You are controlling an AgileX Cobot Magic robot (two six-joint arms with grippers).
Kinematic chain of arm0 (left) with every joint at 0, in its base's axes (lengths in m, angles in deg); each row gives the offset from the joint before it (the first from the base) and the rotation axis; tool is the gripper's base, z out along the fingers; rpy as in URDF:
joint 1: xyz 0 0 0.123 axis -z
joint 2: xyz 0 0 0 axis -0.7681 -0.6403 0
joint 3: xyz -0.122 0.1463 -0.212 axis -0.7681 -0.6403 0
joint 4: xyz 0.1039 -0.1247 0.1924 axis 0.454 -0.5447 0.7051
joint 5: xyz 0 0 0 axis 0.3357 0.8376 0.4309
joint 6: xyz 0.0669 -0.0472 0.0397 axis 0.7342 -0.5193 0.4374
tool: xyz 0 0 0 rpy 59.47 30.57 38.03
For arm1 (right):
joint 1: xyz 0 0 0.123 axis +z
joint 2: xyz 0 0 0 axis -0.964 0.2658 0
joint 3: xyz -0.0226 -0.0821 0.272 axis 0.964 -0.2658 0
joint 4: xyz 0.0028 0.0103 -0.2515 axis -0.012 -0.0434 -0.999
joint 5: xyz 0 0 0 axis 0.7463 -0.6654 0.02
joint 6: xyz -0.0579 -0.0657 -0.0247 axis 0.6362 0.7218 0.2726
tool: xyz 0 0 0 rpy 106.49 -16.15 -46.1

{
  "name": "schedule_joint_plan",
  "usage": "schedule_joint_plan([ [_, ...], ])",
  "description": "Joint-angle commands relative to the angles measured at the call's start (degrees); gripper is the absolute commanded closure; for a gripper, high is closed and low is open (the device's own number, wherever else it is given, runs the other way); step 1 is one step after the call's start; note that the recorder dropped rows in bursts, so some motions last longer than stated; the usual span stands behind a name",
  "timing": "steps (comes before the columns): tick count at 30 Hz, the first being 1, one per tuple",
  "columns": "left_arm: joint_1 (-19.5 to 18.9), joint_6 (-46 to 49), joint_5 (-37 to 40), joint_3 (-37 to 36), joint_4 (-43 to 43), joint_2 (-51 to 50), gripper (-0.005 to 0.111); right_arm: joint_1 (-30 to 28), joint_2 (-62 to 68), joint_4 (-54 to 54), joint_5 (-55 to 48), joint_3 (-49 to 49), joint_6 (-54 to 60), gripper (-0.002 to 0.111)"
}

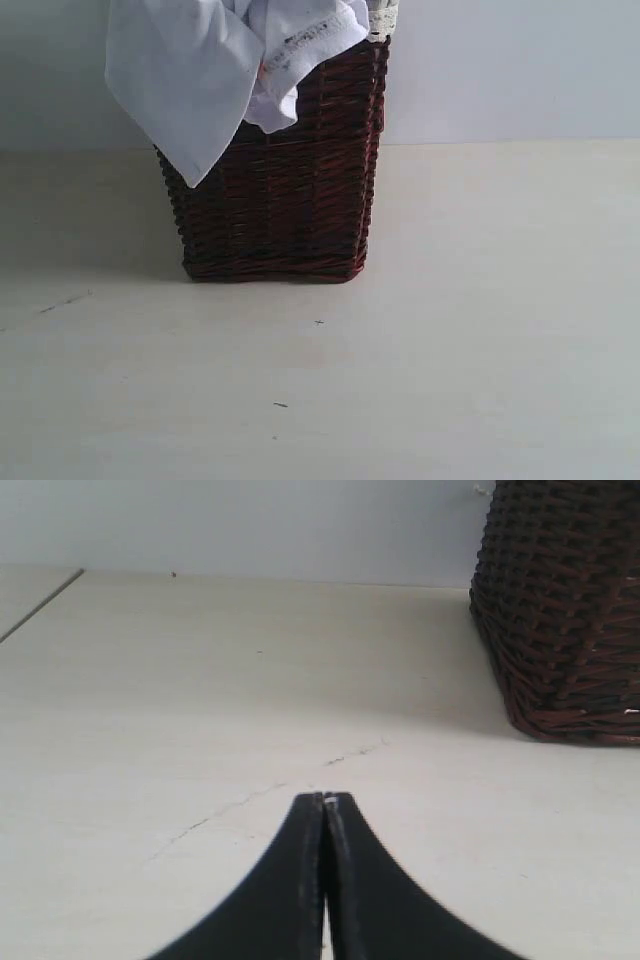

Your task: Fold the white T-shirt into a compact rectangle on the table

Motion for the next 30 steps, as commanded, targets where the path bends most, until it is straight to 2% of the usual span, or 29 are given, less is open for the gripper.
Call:
schedule_joint_plan([
  [1,-0.15,0.02,-0.77,0.0,0.17,0.39,0.107,-0.3,-0.36,-0.27,0.42,-0.23,-0.12,0.108],
  [14,-0.15,0.02,-0.77,0.0,0.17,0.39,0.107,-0.3,-0.36,-0.27,0.42,-0.23,-0.12,0.108],
  [16,-0.15,3.67,-1.48,0.0,0.26,0.39,0.107,-0.3,-0.36,-0.27,0.42,-0.23,-0.12,0.108],
  [19,-0.15,4.36,-3.25,0.0,0.26,0.39,0.107,-0.3,-0.36,-0.16,0.42,-0.23,-0.12,0.108],
  [26,-0.15,4.36,-14.66,0.0,0.26,0.39,0.107,-0.3,-0.36,-0.16,0.8,-0.23,-0.12,0.108],
  [30,-0.15,3.8,-23.09,0.0,0.26,0.39,0.107,-0.3,-0.36,0.22,5.3,-0.23,-0.12,0.108],
])
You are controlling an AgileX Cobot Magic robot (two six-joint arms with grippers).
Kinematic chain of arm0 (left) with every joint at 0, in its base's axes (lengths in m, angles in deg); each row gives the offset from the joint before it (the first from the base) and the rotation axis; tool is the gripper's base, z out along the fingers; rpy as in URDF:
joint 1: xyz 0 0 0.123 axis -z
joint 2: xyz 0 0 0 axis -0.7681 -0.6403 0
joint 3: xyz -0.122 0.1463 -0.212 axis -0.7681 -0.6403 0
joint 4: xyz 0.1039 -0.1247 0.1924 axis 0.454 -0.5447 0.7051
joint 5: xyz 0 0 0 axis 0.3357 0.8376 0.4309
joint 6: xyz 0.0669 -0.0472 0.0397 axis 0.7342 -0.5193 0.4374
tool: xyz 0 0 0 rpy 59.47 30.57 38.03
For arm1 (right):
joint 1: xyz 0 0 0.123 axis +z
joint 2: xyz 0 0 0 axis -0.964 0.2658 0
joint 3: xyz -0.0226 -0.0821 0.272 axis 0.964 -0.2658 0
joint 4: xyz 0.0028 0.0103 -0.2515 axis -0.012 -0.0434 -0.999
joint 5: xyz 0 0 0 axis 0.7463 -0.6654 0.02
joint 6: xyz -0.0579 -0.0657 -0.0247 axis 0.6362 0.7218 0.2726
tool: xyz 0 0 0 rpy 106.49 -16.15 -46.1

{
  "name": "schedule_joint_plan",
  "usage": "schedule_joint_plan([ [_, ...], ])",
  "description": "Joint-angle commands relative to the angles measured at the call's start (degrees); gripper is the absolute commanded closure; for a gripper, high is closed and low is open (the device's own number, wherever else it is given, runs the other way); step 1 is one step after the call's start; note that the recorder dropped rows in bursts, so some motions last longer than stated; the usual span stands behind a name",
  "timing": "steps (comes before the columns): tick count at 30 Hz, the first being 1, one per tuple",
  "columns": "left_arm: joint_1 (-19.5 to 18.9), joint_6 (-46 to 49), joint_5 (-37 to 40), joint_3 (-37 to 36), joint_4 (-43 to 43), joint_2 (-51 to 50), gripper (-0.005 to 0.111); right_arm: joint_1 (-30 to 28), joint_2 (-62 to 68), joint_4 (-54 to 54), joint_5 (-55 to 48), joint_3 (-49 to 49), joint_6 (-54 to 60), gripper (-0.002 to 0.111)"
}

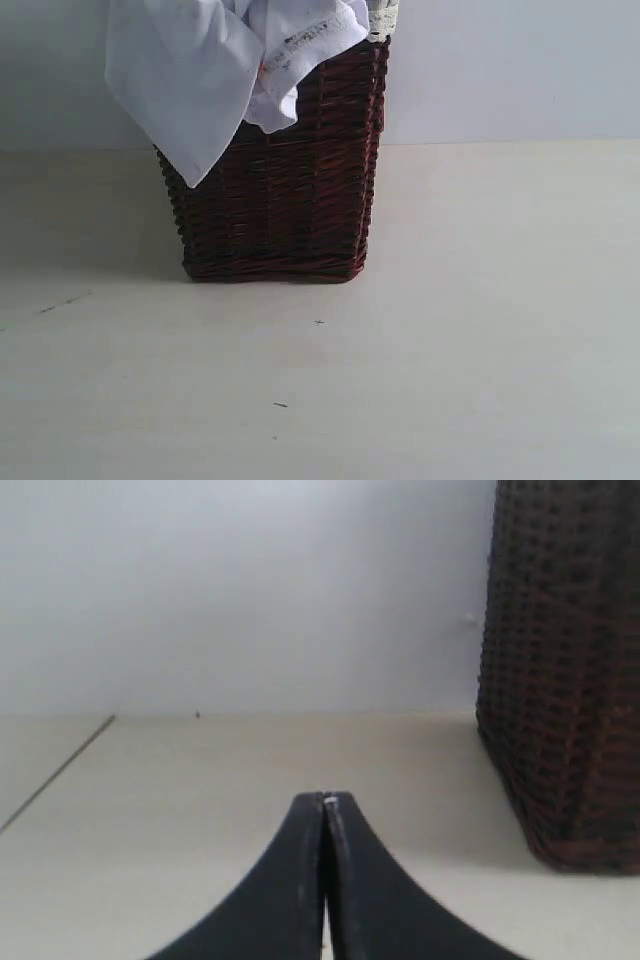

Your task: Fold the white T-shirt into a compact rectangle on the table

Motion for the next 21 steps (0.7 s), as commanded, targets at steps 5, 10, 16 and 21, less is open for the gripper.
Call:
schedule_joint_plan([
  [5,-0.15,-7.9,-16.08,0.0,-0.16,0.39,0.107,-0.3,-0.36,11.37,14.31,-0.23,-1.32,0.108],
  [10,-0.15,-29.11,-19.71,0.0,-0.16,0.39,0.107,-0.3,-0.36,25.91,21.64,-0.23,-1.7,0.108],
  [16,-0.15,-40.91,-18.38,0.0,-0.16,0.39,0.107,-0.3,-0.36,31.33,23.28,-0.23,-1.32,0.108],
  [21,-0.15,-42.89,-18.07,0.0,-0.16,0.39,0.107,-0.3,-0.36,31.32,23.18,-0.23,-1.32,0.108],
])
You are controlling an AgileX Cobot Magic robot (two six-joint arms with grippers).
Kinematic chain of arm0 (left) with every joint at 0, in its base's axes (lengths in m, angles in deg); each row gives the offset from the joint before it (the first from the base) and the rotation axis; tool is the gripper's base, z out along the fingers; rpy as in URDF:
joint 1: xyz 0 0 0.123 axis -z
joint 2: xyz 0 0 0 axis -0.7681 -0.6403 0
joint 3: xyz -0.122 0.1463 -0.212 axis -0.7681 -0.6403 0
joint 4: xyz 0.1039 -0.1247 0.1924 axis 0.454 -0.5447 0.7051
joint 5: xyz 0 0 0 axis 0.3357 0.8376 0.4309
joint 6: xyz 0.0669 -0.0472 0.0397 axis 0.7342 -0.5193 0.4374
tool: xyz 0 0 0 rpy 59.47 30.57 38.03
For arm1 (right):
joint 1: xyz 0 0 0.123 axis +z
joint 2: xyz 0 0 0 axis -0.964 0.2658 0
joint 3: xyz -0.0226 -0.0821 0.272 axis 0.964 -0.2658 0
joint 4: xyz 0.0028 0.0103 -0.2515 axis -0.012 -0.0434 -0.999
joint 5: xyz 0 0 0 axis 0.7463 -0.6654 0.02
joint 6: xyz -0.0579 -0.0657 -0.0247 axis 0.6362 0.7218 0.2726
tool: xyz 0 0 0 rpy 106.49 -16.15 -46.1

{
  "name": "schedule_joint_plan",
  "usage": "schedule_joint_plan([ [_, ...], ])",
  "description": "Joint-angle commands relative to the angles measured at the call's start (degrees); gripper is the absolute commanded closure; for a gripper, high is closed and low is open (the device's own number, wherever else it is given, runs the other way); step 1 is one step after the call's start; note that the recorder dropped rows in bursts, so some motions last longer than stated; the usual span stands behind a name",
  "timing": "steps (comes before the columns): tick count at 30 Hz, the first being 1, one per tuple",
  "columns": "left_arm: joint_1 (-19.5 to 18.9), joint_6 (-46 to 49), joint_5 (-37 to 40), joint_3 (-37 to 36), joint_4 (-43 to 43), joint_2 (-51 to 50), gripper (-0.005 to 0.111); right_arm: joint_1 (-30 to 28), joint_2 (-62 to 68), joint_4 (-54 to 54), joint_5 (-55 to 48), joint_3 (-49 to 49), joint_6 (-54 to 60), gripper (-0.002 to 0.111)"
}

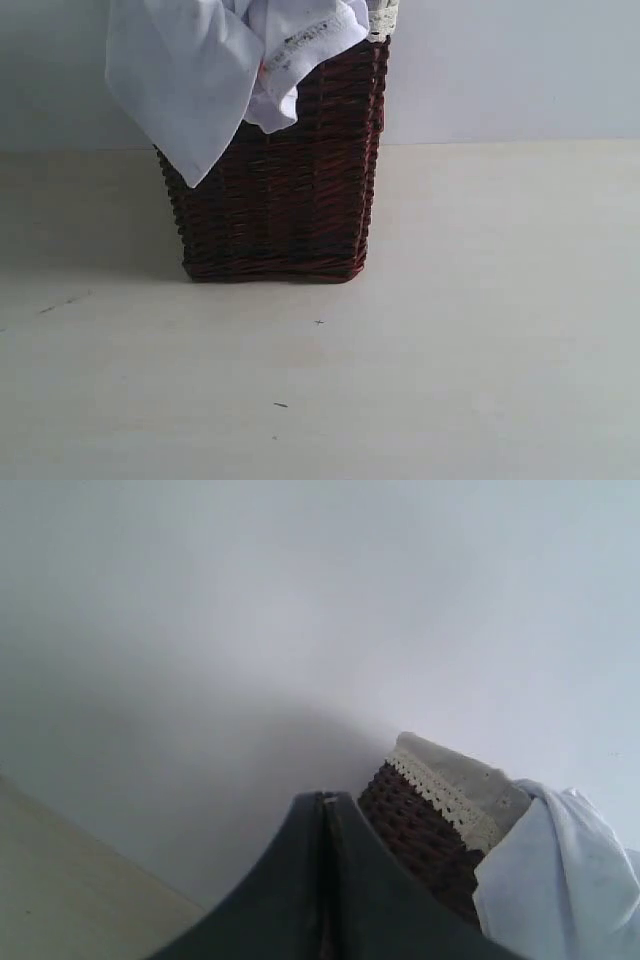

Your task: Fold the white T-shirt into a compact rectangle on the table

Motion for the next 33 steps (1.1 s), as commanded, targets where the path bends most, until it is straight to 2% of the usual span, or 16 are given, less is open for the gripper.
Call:
schedule_joint_plan([
  [1,-0.15,-3.35,0.92,0.0,-0.16,0.39,0.107,-0.3,-0.36,0.26,0.01,-0.23,0.0,0.108],
  [4,-0.05,-6.28,1.98,0.0,-0.16,0.39,0.107,-0.3,-0.36,0.26,-3.8,-0.23,0.0,0.108],
  [6,0.89,-7.73,5.55,0.11,0.0,0.39,0.107,-0.3,-0.36,0.15,-8.57,-0.23,0.0,0.108],
  [9,3.67,-6.71,10.86,4.51,1.41,-0.69,0.107,-0.3,-0.36,1.54,-10.74,-0.23,1.04,0.108],
  [12,7.57,-3.36,12.24,9.69,3.43,-5.41,0.107,-0.3,-0.16,1.79,-9.31,-0.1,3.57,0.108],
  [17,13.31,5.71,13.43,19.11,3.43,-17.97,0.107,-0.3,3.39,1.79,-9.81,5.51,8.88,0.108],
  [19,14.54,8.59,14.68,22.72,3.43,-23.78,0.107,-0.3,5.97,1.69,-11.39,8.17,9.22,0.108],
  [23,16.12,13.57,18.51,29.06,3.43,-33.81,0.107,-0.3,12.63,1.69,-14.64,13.62,16.74,0.108],
  [28,19.27,15.37,20.46,34.77,3.43,-45.12,0.107,-0.3,25.17,2.58,-22.79,21.23,26.54,0.108],
  [33,25.13,15.37,21.73,38.23,2.97,-54.92,0.107,-0.3,39.89,14.32,-31.64,26.66,39.47,0.108],
])
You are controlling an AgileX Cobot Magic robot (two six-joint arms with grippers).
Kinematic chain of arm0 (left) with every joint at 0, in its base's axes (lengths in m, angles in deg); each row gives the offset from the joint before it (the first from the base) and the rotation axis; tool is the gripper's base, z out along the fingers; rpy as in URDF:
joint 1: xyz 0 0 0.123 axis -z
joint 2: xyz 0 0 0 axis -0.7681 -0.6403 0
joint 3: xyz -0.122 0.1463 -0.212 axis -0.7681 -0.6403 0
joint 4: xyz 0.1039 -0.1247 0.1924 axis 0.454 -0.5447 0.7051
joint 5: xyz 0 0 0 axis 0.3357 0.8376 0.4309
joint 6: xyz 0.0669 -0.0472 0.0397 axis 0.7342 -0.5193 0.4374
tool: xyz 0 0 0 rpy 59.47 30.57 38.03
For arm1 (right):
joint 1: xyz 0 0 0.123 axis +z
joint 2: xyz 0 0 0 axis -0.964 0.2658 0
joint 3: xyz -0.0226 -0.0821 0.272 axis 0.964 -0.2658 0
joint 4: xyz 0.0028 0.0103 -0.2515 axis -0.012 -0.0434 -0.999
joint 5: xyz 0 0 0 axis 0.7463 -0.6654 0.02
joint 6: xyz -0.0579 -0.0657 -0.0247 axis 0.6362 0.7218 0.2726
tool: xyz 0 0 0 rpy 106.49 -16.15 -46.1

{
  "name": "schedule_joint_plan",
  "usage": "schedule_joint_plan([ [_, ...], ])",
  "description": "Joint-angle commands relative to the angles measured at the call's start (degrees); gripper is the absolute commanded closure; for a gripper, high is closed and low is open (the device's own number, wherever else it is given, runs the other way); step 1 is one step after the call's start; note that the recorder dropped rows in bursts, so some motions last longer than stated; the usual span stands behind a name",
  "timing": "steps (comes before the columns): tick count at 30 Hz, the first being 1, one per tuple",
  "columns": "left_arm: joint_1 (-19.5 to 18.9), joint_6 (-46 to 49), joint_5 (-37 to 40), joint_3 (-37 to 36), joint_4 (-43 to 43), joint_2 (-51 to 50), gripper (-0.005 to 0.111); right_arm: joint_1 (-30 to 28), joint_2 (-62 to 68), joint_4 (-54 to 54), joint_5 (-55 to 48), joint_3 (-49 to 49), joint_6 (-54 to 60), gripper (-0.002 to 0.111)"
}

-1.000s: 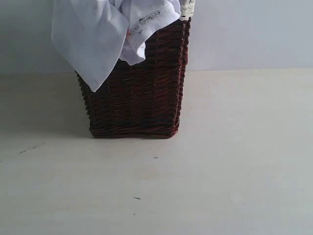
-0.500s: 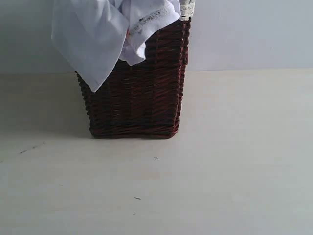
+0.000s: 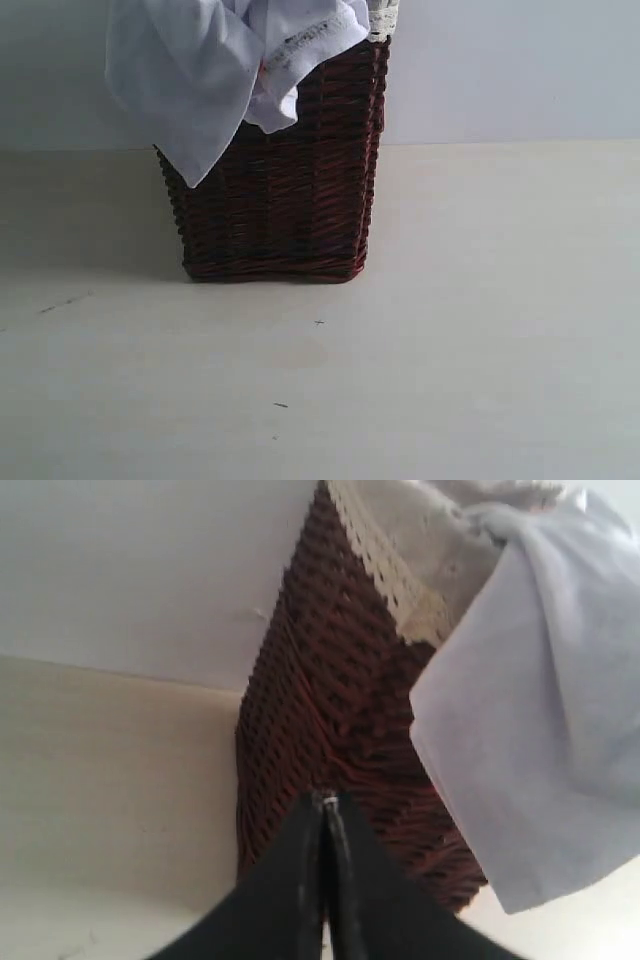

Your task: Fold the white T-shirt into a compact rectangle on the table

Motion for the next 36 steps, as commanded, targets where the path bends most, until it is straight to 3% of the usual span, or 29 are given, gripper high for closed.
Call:
schedule_joint_plan([
  [1,5.77,0.53,1.09,3.05,-0.6,-8.71,0.107,-0.3,13.27,12.38,-9.6,4.47,15.62,0.108],
  [6,12.6,0.39,-1.52,5.6,-0.6,-15.62,0.103,-0.3,25.32,24.96,-19.54,5.68,32.47,0.108],
  [8,14.59,-0.21,-2.49,6.99,-0.71,-17.5,0.094,-0.3,28.42,27.98,-22.67,5.68,36.61,0.108],
  [14,16.82,-1.77,-2.74,10.04,-0.8,-21.14,0.043,-0.3,31.74,29.25,-25.81,5.68,37.81,0.108],
  [17,16.82,-3.39,-2.23,10.27,-0.8,-21.88,0.037,-0.3,31.34,30.34,-26.43,5.68,39.86,0.108],
  [22,16.82,-5.31,-0.4,10.27,-0.8,-22.91,0.037,-0.3,31.24,30.99,-28.25,5.68,41.64,0.108],
  [30,16.82,-16.99,-21.35,10.27,-0.8,-31.41,0.041,-0.3,31.24,31.17,-29.33,5.68,41.64,0.108],
  [33,16.82,-20.92,-26.03,10.27,-0.8,-30.64,0.102,-0.3,31.24,31.17,-29.44,5.68,41.64,0.108],
  [36,16.82,-20.67,-29.23,10.27,0.85,-24.94,0.107,-0.3,31.24,31.17,-29.44,5.68,41.64,0.108],
])
